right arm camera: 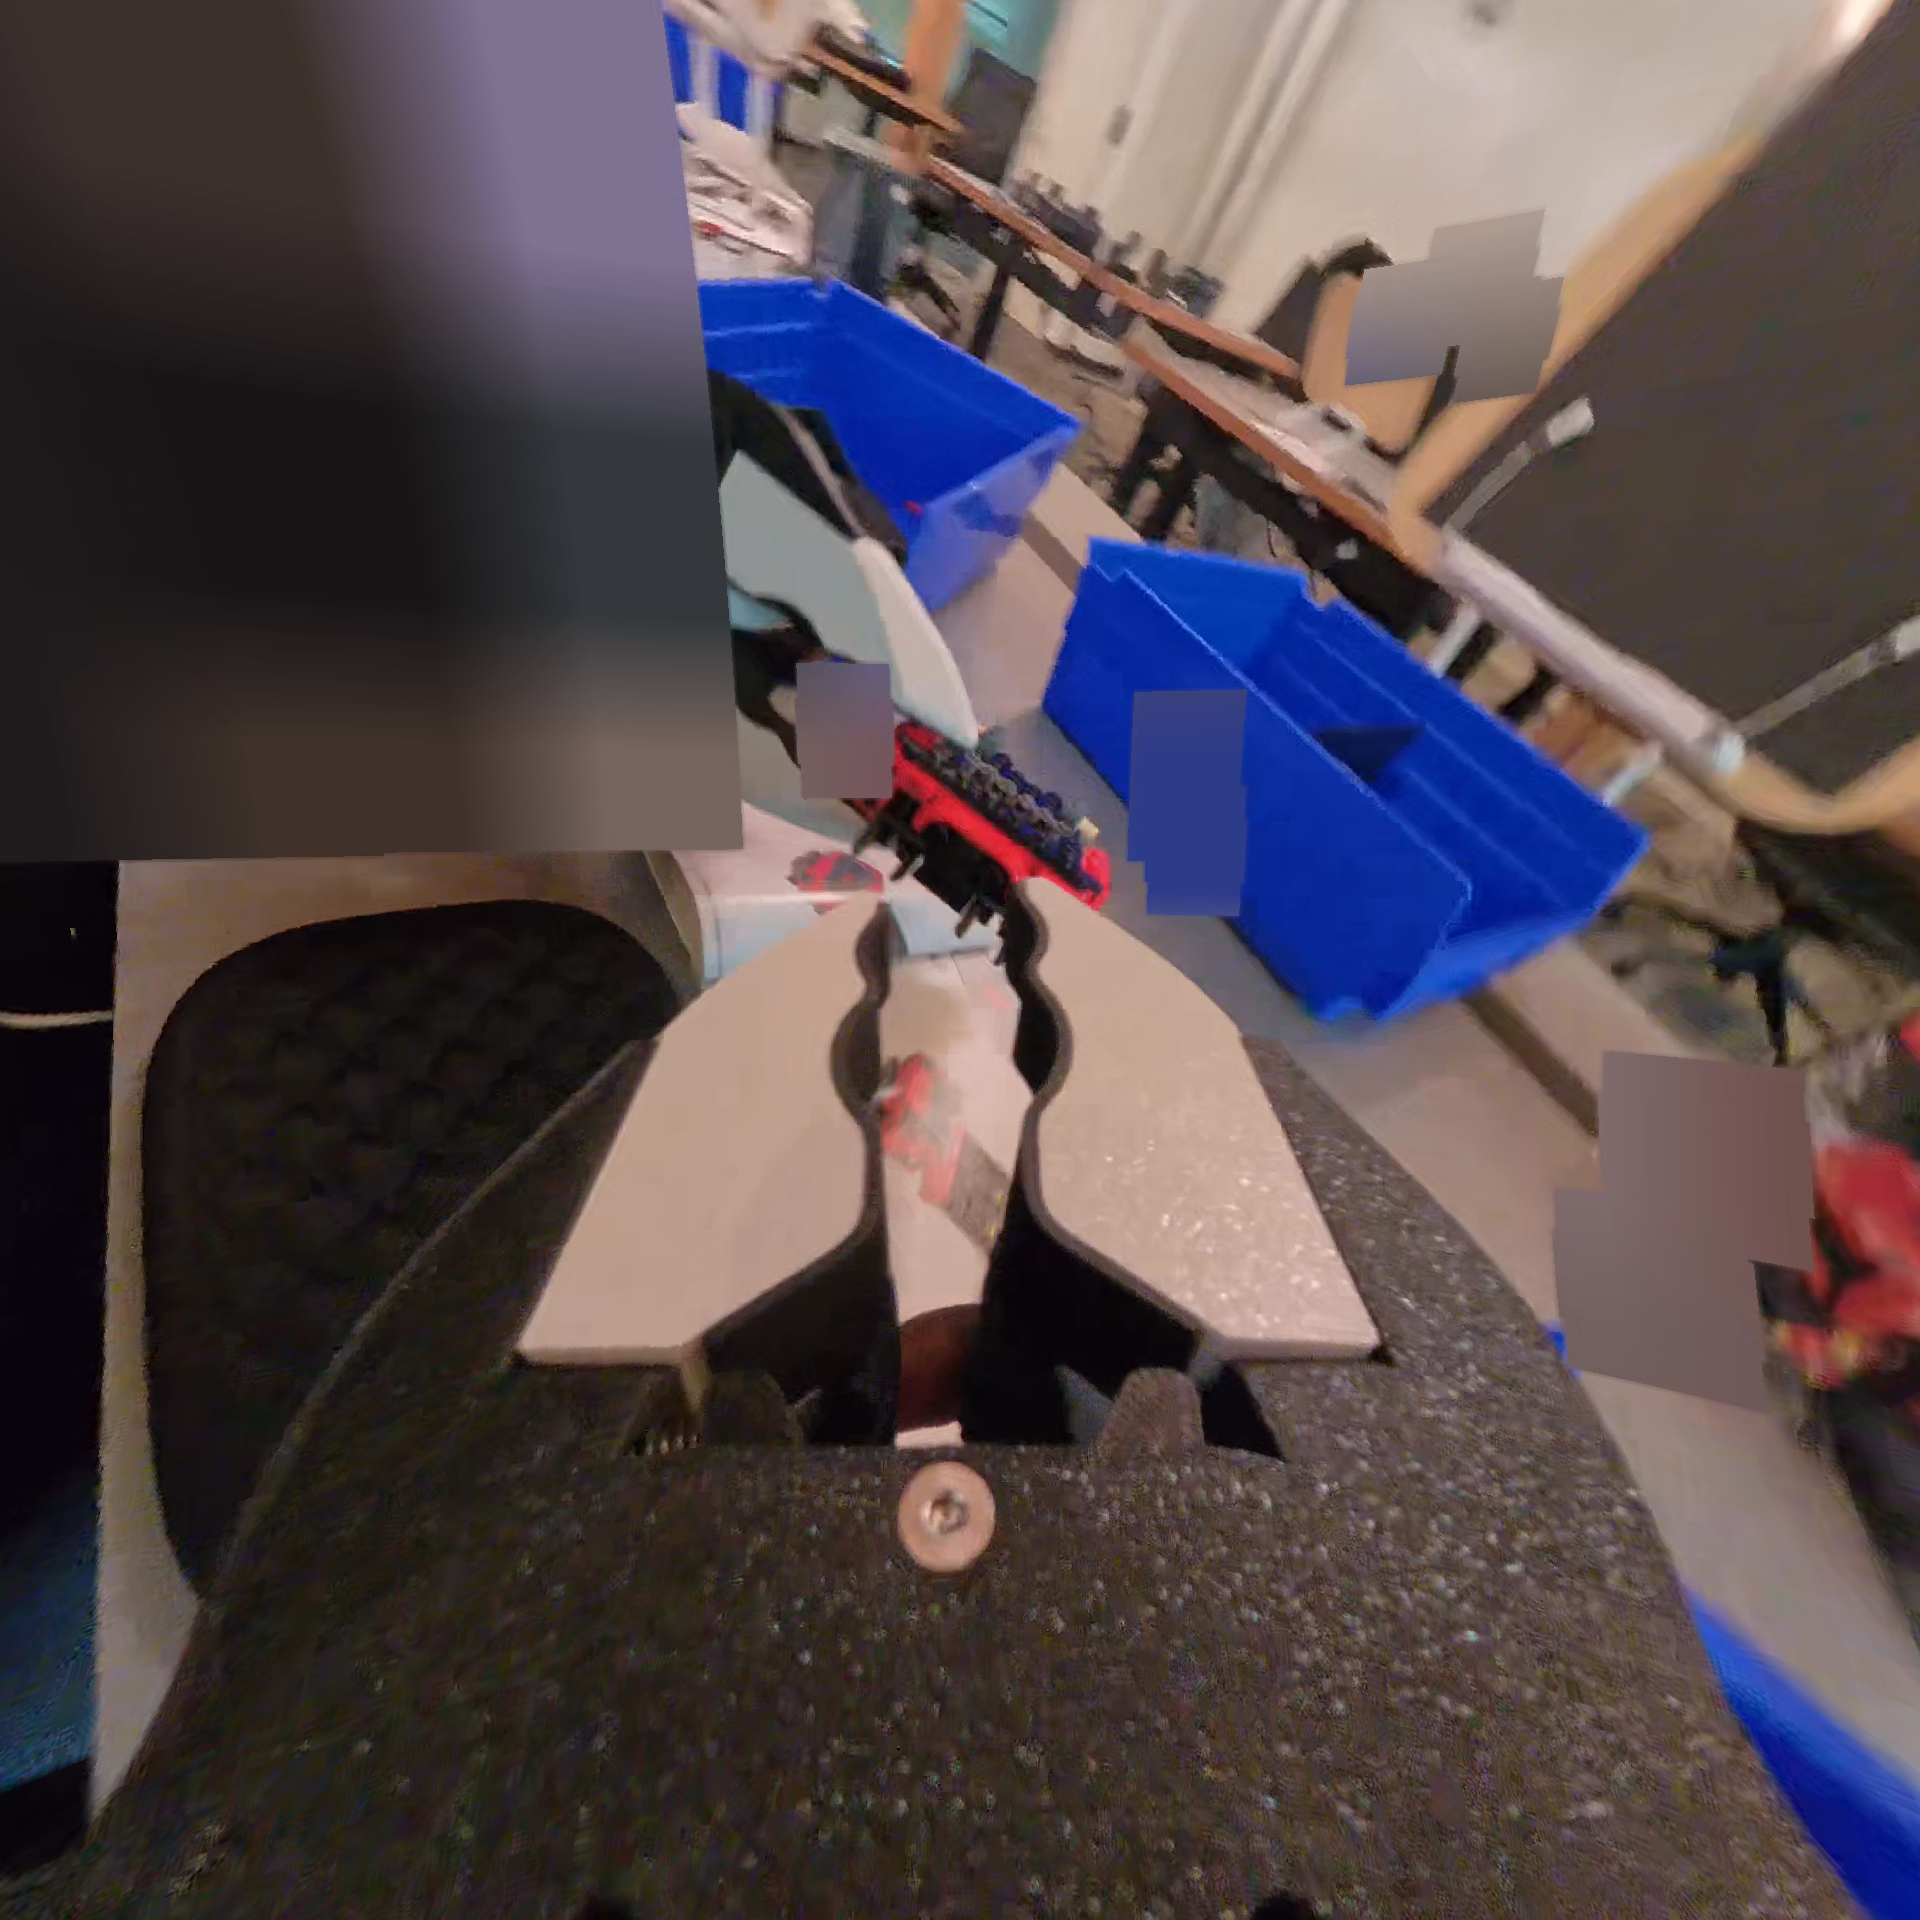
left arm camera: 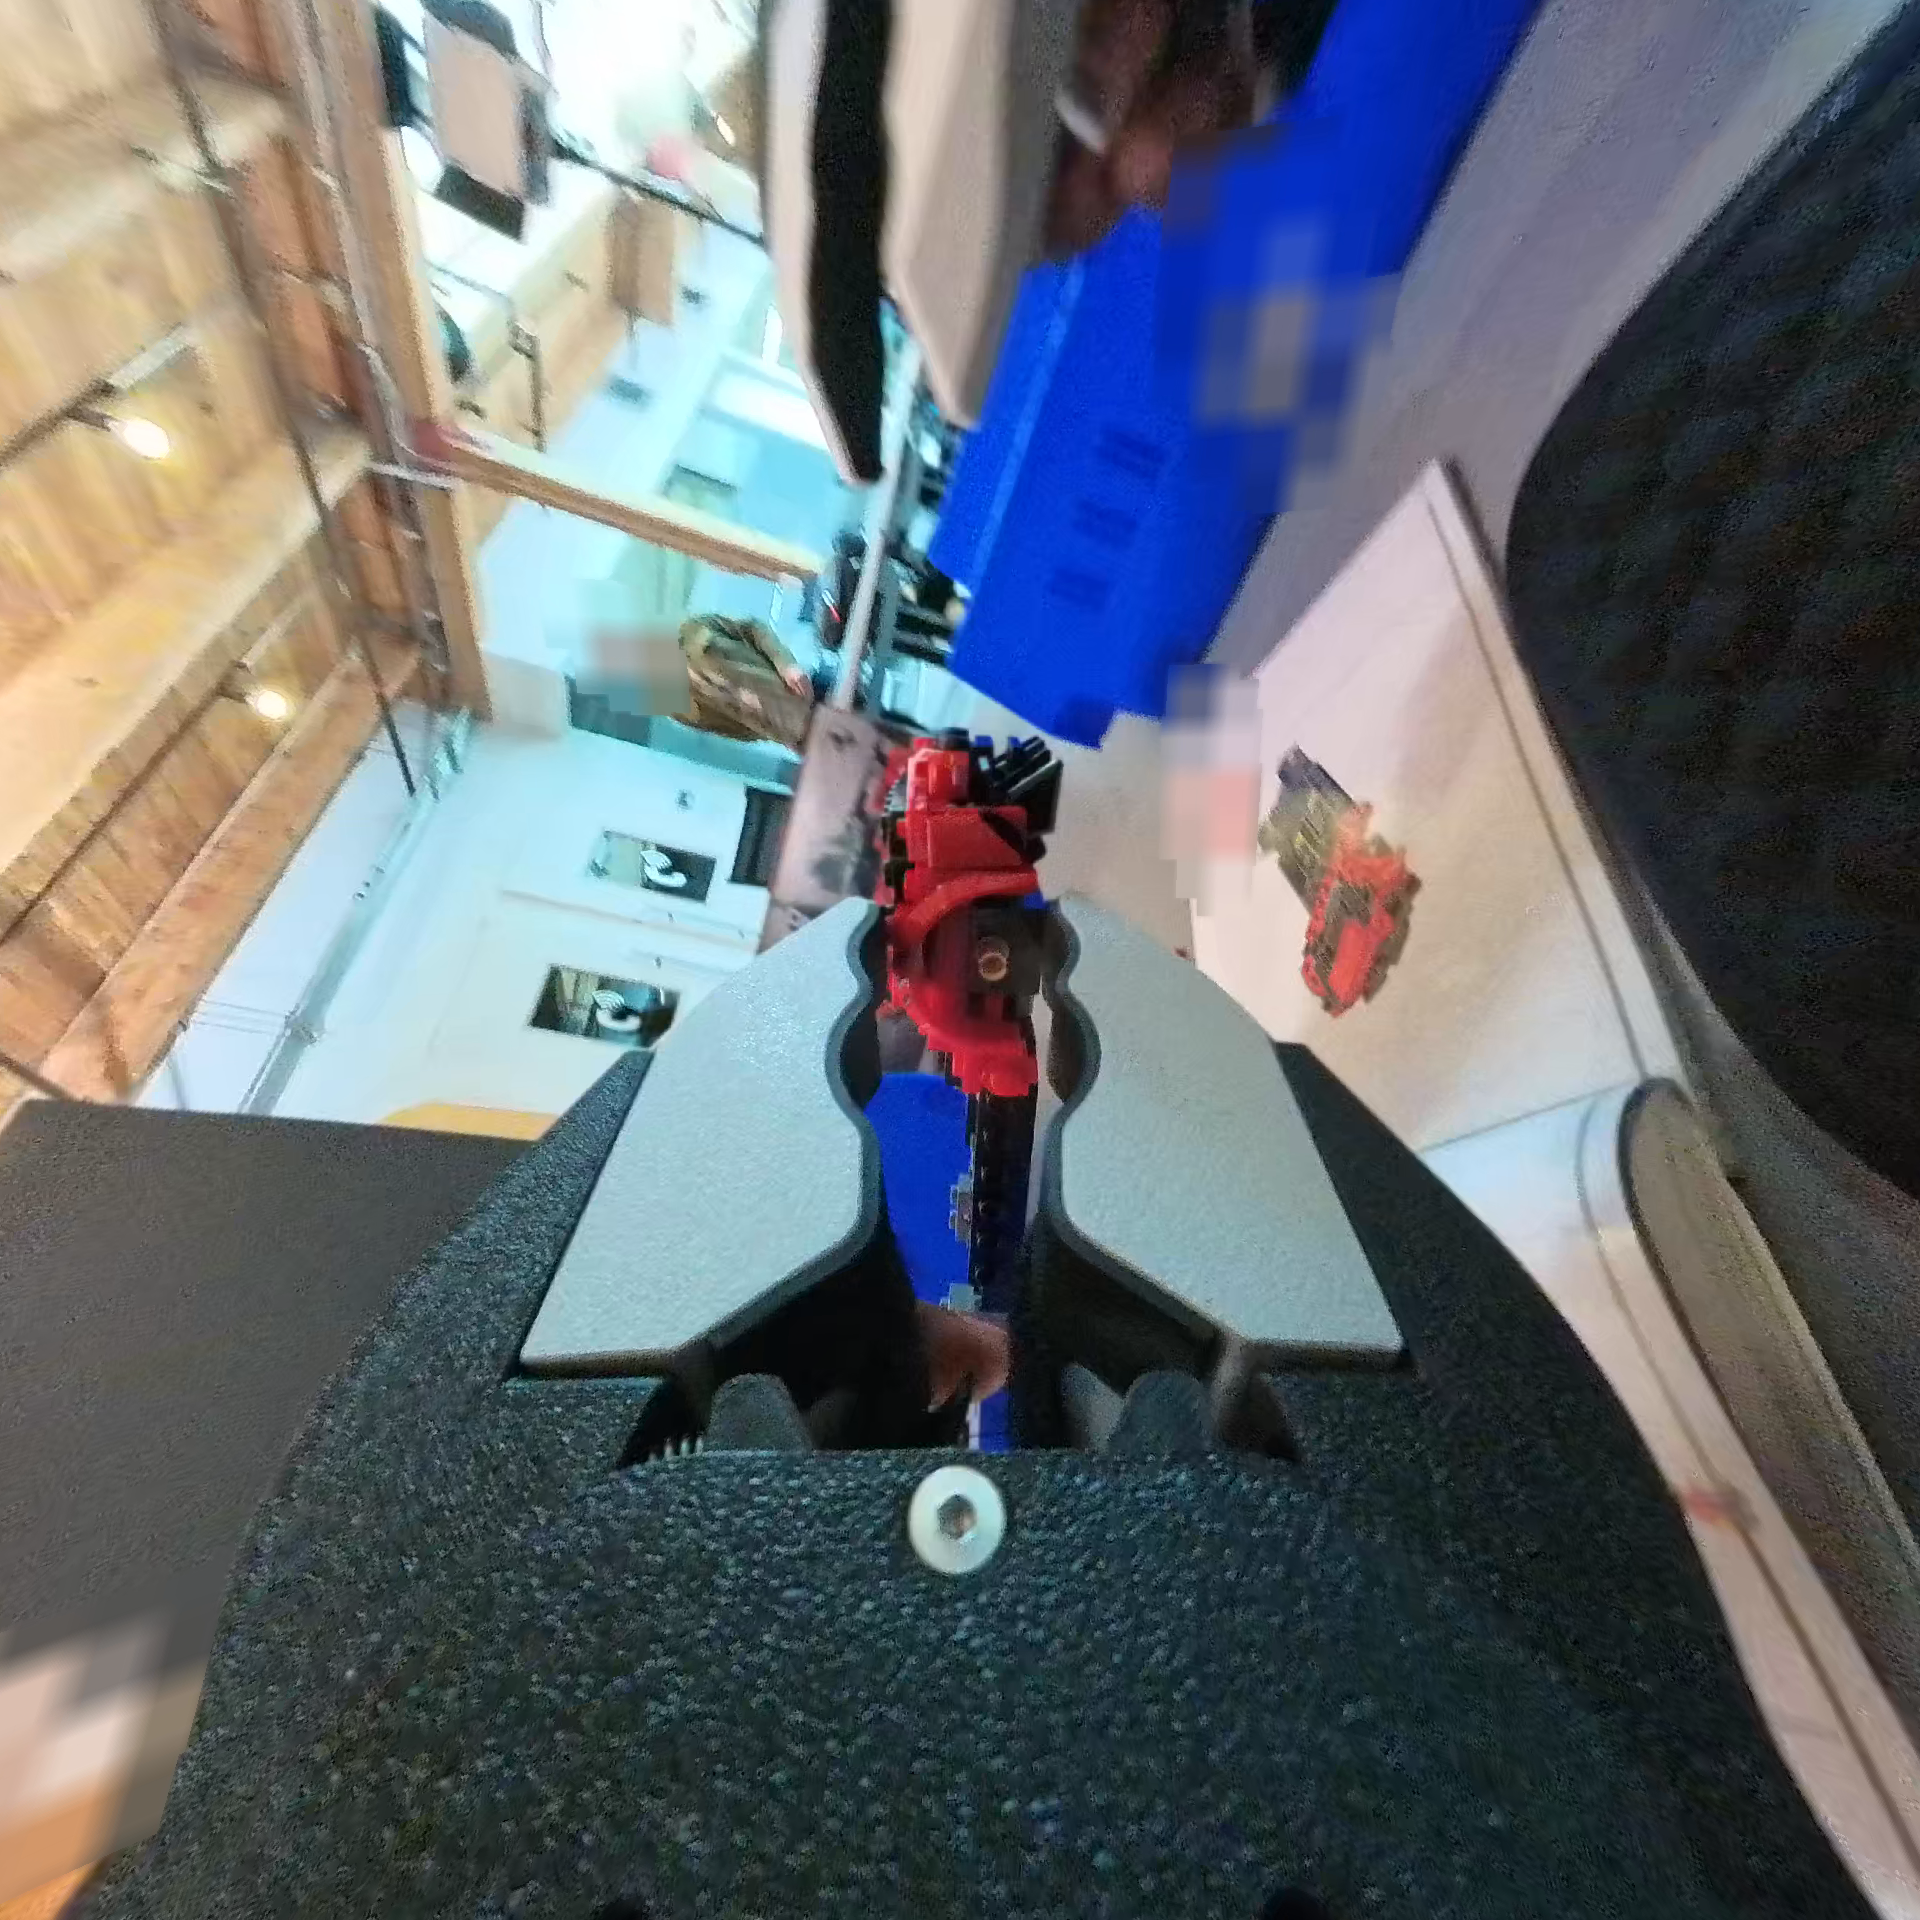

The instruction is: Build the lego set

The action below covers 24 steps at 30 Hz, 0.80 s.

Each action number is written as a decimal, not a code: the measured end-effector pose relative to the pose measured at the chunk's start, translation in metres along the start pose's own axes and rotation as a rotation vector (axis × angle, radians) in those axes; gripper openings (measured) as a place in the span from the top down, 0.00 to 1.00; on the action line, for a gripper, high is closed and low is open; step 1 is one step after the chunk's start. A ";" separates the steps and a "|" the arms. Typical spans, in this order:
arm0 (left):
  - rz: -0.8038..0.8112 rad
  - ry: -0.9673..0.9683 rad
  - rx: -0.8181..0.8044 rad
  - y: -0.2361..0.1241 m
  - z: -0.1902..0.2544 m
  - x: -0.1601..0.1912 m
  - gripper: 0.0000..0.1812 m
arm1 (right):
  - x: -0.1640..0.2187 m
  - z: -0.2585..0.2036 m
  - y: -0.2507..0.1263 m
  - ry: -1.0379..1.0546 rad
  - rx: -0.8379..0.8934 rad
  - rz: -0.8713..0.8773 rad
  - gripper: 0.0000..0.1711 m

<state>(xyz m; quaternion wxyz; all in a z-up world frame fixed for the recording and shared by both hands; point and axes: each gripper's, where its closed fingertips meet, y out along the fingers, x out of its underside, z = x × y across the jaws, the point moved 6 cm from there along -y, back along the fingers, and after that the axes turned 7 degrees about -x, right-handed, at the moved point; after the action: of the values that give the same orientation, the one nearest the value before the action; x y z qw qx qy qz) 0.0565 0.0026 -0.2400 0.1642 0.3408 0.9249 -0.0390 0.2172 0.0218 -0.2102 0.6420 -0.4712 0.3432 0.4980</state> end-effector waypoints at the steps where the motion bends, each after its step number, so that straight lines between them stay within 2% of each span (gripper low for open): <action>1: -0.044 0.037 0.025 0.011 0.008 0.003 0.85 | 0.006 0.000 -0.003 0.057 0.018 -0.023 0.91; 4: -0.177 0.174 0.111 0.036 0.030 0.009 0.85 | 0.019 -0.004 -0.005 0.098 0.061 -0.128 0.94; 7: -0.268 0.209 0.201 0.051 0.052 0.014 0.85 | 0.025 -0.008 -0.004 0.130 0.054 -0.157 0.94; 13: -0.417 0.235 0.347 0.054 0.072 0.019 0.82 | 0.041 -0.009 0.002 0.260 0.005 -0.247 0.87; 19: -0.449 -0.006 0.518 0.044 0.055 0.015 0.63 | 0.052 -0.003 0.011 0.369 -0.030 -0.315 0.86; 22: -0.413 -0.181 0.630 0.031 0.041 0.019 0.63 | 0.049 0.002 0.011 0.394 -0.010 -0.308 0.86; 24: -0.323 -0.281 0.650 0.028 0.025 0.024 0.67 | 0.050 0.006 0.011 0.416 0.002 -0.315 0.91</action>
<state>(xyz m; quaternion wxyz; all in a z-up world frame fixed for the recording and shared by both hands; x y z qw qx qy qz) 0.0644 0.0340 -0.2701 0.1645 0.2162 0.8745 -0.4018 0.2196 0.0441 -0.2563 0.6275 -0.6106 0.3908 0.2841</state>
